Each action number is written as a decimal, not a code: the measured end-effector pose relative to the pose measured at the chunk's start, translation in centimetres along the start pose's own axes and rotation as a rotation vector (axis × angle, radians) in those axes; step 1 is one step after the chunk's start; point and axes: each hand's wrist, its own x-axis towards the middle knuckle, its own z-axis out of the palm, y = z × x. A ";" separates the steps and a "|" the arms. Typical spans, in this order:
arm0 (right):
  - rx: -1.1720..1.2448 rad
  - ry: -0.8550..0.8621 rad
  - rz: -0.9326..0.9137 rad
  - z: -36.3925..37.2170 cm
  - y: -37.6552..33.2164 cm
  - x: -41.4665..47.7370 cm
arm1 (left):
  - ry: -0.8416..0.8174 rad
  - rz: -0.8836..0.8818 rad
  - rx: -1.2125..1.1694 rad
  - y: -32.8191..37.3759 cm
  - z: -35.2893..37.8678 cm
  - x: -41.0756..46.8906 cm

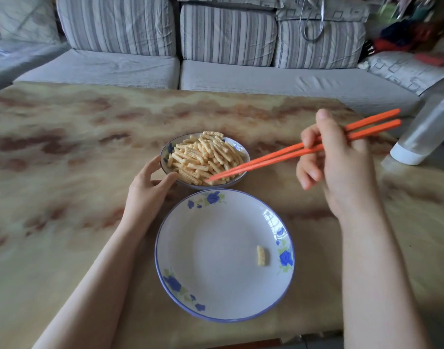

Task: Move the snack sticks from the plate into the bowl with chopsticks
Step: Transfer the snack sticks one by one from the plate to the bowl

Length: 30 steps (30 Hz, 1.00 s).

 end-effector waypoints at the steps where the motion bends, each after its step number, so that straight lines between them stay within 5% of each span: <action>1: -0.046 -0.033 0.019 -0.8 -0.4 0.0 | 0.001 0.001 0.000 0.0 0.0 0.0; 16: -0.468 -0.200 0.225 -6.1 -3.4 -0.4 | 0.005 -0.012 0.000 0.4 0.0 -0.4; 30: -0.263 -0.163 0.303 -4.5 -1.3 -0.1 | 0.003 -0.032 -0.015 0.6 0.0 -0.5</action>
